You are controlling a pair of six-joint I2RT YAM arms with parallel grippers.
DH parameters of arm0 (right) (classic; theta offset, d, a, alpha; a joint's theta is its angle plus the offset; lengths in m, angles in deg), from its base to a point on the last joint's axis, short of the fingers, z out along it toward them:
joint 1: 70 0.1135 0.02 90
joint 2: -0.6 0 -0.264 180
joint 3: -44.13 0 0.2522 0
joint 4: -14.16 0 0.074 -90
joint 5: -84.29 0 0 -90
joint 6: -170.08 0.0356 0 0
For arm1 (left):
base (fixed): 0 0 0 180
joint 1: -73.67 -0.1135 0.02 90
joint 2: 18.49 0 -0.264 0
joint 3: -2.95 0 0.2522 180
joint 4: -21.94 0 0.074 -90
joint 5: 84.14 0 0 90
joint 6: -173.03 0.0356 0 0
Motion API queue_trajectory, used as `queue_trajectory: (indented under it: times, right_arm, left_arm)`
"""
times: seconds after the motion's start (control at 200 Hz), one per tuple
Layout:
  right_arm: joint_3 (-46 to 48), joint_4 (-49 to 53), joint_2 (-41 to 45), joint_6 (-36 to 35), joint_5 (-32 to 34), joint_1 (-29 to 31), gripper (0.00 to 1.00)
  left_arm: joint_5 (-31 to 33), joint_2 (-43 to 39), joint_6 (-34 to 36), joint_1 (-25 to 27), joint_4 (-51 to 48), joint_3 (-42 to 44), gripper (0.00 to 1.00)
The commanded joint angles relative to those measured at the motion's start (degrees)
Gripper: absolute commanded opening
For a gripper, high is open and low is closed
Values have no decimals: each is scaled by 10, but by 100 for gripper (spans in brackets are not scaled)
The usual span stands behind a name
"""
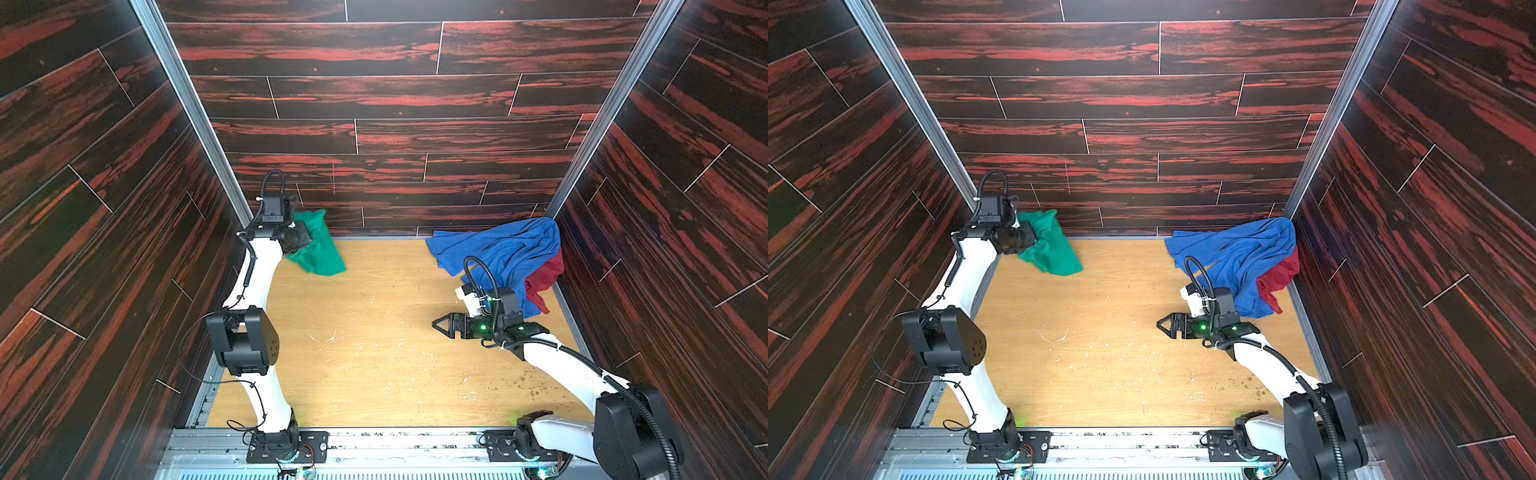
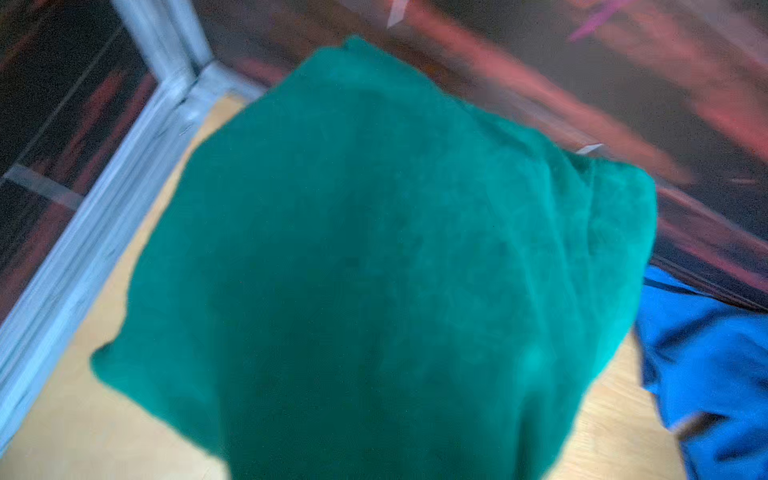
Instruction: Pick out a specific cloth from the pile
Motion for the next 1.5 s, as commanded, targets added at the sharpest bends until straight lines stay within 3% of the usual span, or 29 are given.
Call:
queue_trajectory:
  times: [0.0, 0.371, 0.476, 0.571, 0.641, 0.712, 0.892, 1.147, 1.363, 1.433, 1.493]
  right_arm:
    - [-8, -3, -15, -2, -9, 2, 97]
    - [1, 1, -16, -2, 1, 2, 97]
    - [5, 0, -13, 0, 1, 2, 97]
    - [7, 0, -12, 0, 1, 2, 97]
    - [8, 0, -13, -1, 0, 2, 97]
    - [8, -1, -14, -3, -1, 2, 97]
    - [6, -2, -24, -6, -2, 2, 97]
    - [4, 8, -14, -11, 14, 2, 97]
    - [6, 17, -3, -16, 27, 2, 97]
    - [5, 19, -3, -19, 29, 2, 97]
    - [4, 19, -3, -20, 30, 3, 97]
  left_arm:
    - [57, 32, -8, -4, -39, -28, 0]
    - [119, 189, 94, 42, -102, -150, 0]
    - [192, 250, 126, 69, -149, -219, 0]
    - [302, 300, 156, 89, -183, -269, 0]
    - [381, 323, 170, 99, -188, -275, 0]
    - [402, 331, 185, 100, -179, -256, 0]
    - [340, 341, 211, 96, -151, -211, 0]
    - [142, 349, 257, 62, -152, -206, 0]
    - [-53, 312, 213, -10, -63, -157, 0]
    - [-158, 318, 221, -34, -47, -157, 0]
    - [-178, 333, 217, -44, -56, -179, 0]
